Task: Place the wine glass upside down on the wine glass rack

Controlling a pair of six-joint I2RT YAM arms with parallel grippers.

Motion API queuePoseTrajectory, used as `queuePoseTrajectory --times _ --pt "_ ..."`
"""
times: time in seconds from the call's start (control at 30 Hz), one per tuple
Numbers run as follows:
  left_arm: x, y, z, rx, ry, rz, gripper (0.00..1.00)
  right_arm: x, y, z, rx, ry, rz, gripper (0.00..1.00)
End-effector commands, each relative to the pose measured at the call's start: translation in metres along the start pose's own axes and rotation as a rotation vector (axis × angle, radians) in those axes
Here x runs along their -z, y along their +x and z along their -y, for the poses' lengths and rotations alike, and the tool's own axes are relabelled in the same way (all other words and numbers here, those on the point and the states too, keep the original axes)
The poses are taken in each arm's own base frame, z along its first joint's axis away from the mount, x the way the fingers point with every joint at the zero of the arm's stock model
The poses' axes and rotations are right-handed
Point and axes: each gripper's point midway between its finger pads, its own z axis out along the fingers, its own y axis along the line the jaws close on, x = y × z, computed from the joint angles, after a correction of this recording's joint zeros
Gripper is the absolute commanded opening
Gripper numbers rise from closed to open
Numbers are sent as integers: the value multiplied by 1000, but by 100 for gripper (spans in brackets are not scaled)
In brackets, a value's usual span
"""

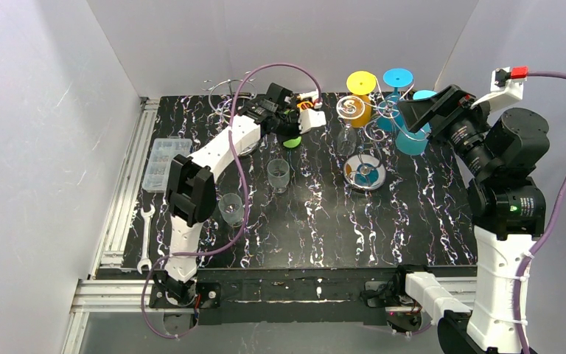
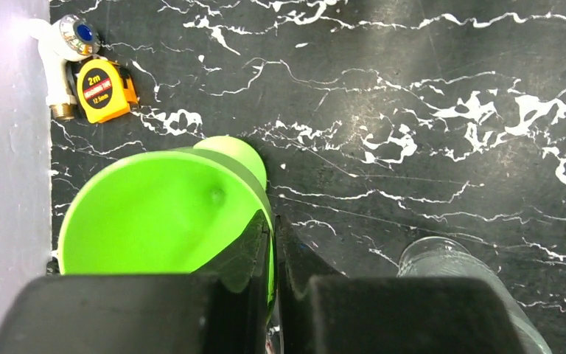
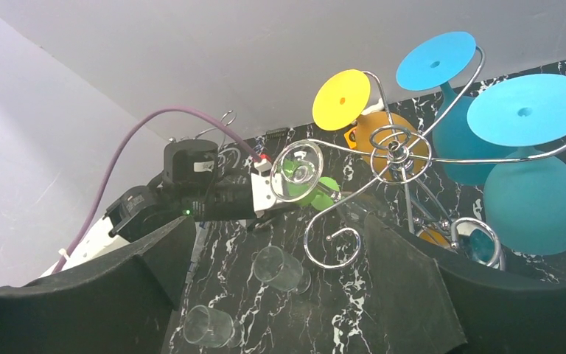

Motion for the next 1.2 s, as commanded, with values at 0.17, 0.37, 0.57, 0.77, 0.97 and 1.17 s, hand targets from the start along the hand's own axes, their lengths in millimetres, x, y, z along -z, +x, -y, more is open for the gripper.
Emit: queuePoseTrajectory --times 0.17,0.37,0.57,0.77,0.97,1.17 --pt "104 -64 11 -69 -116 118 0 0 -9 -14 12 -70 37 93" --pt "198 -113 33 -141 -193 270 0 0 -16 -26 -19 -112 46 94" --pt "293 -156 67 -287 -274 464 0 0 -25 -50 -98 -212 42 98" --pt "381 -180 117 -815 -505 676 0 2 -41 -98 -336 -500 52 98" --pt "416 -190 134 -1267 -771 687 0 24 -86 -141 -428 -688 105 98" --pt "435 -215 126 -1467 -944 676 0 33 -107 -160 -469 -787 115 98"
